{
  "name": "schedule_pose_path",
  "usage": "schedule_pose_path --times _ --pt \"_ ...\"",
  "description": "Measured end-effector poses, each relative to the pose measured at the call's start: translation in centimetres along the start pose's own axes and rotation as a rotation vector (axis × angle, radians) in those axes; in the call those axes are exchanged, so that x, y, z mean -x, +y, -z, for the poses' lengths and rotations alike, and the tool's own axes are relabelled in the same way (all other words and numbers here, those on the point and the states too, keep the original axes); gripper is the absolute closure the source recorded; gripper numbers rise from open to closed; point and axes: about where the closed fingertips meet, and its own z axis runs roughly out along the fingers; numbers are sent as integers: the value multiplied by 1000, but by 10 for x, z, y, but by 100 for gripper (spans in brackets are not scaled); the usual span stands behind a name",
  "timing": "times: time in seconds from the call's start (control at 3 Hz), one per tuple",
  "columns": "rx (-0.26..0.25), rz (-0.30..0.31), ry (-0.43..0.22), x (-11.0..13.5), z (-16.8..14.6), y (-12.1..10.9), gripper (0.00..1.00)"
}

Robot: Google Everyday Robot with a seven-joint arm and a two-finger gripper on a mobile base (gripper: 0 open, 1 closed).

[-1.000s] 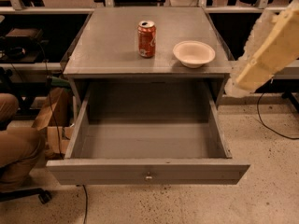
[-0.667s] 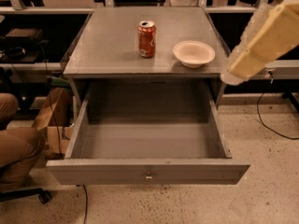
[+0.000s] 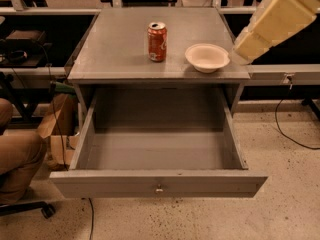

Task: Place coke can into top drawer

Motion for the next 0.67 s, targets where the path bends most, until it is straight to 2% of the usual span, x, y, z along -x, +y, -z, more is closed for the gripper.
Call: schedule_pose_path --times 0.67 --pt "-4 5 -12 7 7 2 0"
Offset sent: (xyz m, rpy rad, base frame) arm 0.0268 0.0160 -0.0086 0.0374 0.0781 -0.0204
